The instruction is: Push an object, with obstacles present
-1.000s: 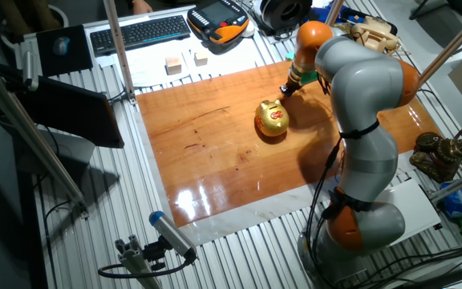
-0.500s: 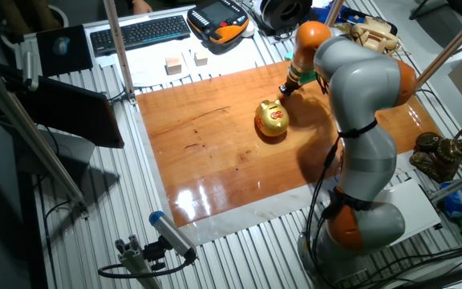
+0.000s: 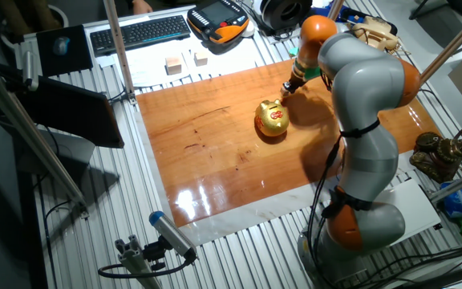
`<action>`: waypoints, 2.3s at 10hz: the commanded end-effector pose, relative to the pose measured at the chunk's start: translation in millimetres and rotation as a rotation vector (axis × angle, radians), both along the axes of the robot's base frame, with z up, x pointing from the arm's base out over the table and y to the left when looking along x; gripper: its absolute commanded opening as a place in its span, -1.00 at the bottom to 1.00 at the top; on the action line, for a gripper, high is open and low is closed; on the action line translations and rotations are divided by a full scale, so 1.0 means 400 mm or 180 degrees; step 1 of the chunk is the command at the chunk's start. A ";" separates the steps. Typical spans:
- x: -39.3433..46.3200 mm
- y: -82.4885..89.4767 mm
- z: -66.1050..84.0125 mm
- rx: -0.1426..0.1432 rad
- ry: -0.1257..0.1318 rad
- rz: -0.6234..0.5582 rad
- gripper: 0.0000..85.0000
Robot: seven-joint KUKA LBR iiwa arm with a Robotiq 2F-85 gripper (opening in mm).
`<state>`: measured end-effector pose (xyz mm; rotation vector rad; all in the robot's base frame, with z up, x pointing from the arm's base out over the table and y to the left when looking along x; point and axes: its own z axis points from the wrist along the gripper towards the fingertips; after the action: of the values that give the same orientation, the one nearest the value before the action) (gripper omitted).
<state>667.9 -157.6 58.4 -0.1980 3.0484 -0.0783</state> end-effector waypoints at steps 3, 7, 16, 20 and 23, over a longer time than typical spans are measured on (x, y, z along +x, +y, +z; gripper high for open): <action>0.031 -0.008 -0.010 -0.0009 0.0010 0.0039 -1.00; 0.045 -0.005 -0.030 0.0000 0.0035 0.0057 -1.00; 0.035 0.046 -0.059 0.0098 0.0026 -0.0064 -1.00; 0.029 0.065 -0.058 0.0138 0.0034 -0.0142 -1.00; 0.026 0.086 -0.053 0.0147 0.0047 -0.0191 -1.00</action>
<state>678.2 -122.1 36.5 -0.1024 3.0675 -0.0105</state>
